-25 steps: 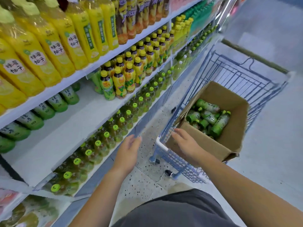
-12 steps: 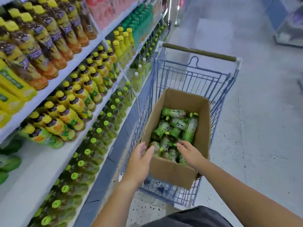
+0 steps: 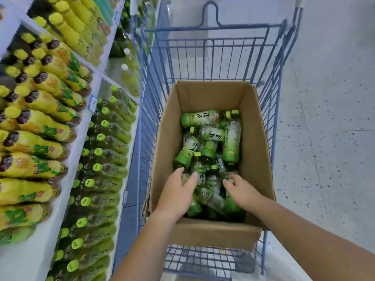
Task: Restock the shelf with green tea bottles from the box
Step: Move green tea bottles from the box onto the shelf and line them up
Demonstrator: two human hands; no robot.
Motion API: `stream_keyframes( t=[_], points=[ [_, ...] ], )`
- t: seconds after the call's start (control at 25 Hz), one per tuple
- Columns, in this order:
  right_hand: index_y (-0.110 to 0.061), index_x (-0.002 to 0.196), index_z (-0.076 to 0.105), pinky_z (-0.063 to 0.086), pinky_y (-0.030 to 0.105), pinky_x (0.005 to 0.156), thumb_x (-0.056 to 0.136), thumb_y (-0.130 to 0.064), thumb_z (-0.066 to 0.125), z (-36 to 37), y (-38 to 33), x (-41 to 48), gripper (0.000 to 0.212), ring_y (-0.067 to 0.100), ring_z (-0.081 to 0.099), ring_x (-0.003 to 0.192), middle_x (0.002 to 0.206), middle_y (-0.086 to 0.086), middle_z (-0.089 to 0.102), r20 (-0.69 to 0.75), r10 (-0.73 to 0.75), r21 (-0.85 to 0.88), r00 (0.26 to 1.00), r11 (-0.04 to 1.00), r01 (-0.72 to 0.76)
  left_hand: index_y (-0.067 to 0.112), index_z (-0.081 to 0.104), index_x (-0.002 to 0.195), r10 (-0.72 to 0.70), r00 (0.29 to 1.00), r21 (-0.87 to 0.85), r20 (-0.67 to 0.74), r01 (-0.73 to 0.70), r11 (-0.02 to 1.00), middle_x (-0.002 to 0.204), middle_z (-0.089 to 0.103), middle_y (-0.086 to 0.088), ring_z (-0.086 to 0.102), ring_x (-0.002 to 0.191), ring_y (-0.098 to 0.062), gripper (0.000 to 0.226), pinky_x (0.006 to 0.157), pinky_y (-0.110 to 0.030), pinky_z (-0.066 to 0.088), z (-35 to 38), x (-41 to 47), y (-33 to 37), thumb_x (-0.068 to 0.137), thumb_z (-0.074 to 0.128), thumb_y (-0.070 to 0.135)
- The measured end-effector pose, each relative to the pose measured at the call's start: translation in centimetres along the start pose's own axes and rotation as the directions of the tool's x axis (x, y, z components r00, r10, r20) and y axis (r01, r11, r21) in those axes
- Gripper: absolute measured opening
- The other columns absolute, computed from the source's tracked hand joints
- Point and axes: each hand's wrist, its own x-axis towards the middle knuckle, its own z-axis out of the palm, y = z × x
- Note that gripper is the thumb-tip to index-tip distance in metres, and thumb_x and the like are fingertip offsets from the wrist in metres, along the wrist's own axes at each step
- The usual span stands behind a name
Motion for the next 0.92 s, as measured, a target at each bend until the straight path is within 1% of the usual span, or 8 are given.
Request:
stream_keyframes(
  t=[0.16, 0.32, 0.4, 0.48, 0.6, 0.68, 0.76, 0.92],
  points=[
    [-0.006, 0.148, 0.036, 0.046, 0.042, 0.103, 0.102, -0.045, 0.039, 1.6, 0.8, 4.3, 0.060, 0.037, 0.052, 0.125, 0.142, 0.019, 0.050, -0.126, 0.219, -0.038, 0.968, 0.974, -0.225, 0.012, 0.043, 0.147, 0.030, 0.998, 0.377, 0.054, -0.048, 0.925, 0.145, 0.050, -0.012, 0.050, 0.129, -0.031, 0.071, 0.109, -0.049, 0.043, 0.5, 8.0, -0.2, 0.095, 0.045, 0.060],
    [-0.003, 0.142, 0.038, 0.049, 0.038, 0.092, 0.094, -0.040, 0.051, 3.9, 0.6, 7.4, 0.062, 0.035, 0.056, 0.120, 0.136, 0.015, 0.054, -0.160, 0.417, -0.063, 0.895, 0.900, -0.431, 0.008, 0.045, 0.133, 0.112, 0.989, 0.740, 0.094, -0.145, 0.657, 0.134, 0.047, -0.015, 0.046, 0.124, -0.035, 0.048, 0.101, -0.047, 0.044, 1.3, 14.0, 0.5, 0.098, 0.054, 0.038],
    [-0.002, 0.138, 0.045, 0.052, 0.037, 0.092, 0.091, -0.034, 0.058, 4.4, 1.0, 8.9, 0.059, 0.033, 0.060, 0.117, 0.131, 0.015, 0.057, -0.101, 0.447, -0.106, 0.889, 0.883, -0.456, 0.006, 0.042, 0.135, 0.123, 0.986, 0.815, 0.115, -0.164, 0.556, 0.136, 0.045, -0.016, 0.045, 0.127, -0.035, 0.050, 0.101, -0.045, 0.043, 2.1, 16.4, 0.5, 0.097, 0.058, 0.035],
    [-0.001, 0.139, 0.046, 0.054, 0.039, 0.096, 0.089, -0.028, 0.062, 4.4, 1.1, 9.9, 0.059, 0.031, 0.061, 0.118, 0.133, 0.014, 0.058, -0.094, 0.473, -0.190, 0.876, 0.855, -0.482, 0.004, 0.039, 0.139, 0.107, 0.989, 0.842, 0.107, -0.147, 0.518, 0.139, 0.044, -0.018, 0.043, 0.131, -0.036, 0.057, 0.101, -0.044, 0.043, 2.8, 18.3, 0.1, 0.096, 0.062, 0.035],
    [-0.001, 0.138, 0.051, 0.056, 0.040, 0.096, 0.093, -0.016, 0.060, 4.7, 1.2, 10.9, 0.048, 0.029, 0.061, 0.121, 0.136, 0.013, 0.057, -0.172, 0.440, -0.349, 0.881, 0.810, -0.472, 0.003, 0.035, 0.143, 0.077, 0.994, 0.888, 0.071, -0.098, 0.449, 0.141, 0.047, -0.020, 0.047, 0.130, -0.036, 0.067, 0.098, -0.043, 0.046, 3.7, 20.6, -0.5, 0.094, 0.064, 0.038],
    [-0.001, 0.138, 0.048, 0.056, 0.039, 0.095, 0.098, -0.018, 0.057, 5.0, 1.4, 11.6, 0.044, 0.028, 0.060, 0.124, 0.138, 0.013, 0.056, -0.224, 0.419, -0.388, 0.880, 0.790, -0.475, 0.003, 0.035, 0.143, 0.094, 0.995, 0.916, 0.042, -0.076, 0.394, 0.138, 0.052, -0.019, 0.053, 0.126, -0.034, 0.069, 0.091, -0.041, 0.048, 4.3, 22.0, -0.9, 0.093, 0.066, 0.038],
    [0.001, 0.138, 0.042, 0.054, 0.037, 0.092, 0.101, -0.025, 0.058, 5.1, 1.8, 12.2, 0.048, 0.029, 0.061, 0.124, 0.138, 0.012, 0.056, -0.261, 0.429, -0.360, 0.865, 0.788, -0.499, 0.004, 0.037, 0.140, 0.095, 0.995, 0.914, 0.014, -0.051, 0.403, 0.135, 0.056, -0.016, 0.058, 0.121, -0.033, 0.067, 0.082, -0.038, 0.047, 4.8, 23.3, -1.3, 0.091, 0.068, 0.038],
    [0.002, 0.133, 0.038, 0.052, 0.033, 0.081, 0.094, -0.032, 0.067, 5.4, 2.5, 12.8, 0.060, 0.029, 0.065, 0.119, 0.131, 0.012, 0.062, -0.294, 0.428, -0.317, 0.854, 0.800, -0.510, 0.001, 0.038, 0.139, -0.003, 0.999, 0.801, -0.049, 0.042, 0.598, 0.138, 0.054, -0.016, 0.059, 0.122, -0.034, 0.070, 0.085, -0.039, 0.049, 5.0, 24.9, -1.4, 0.088, 0.073, 0.033]
  ],
)
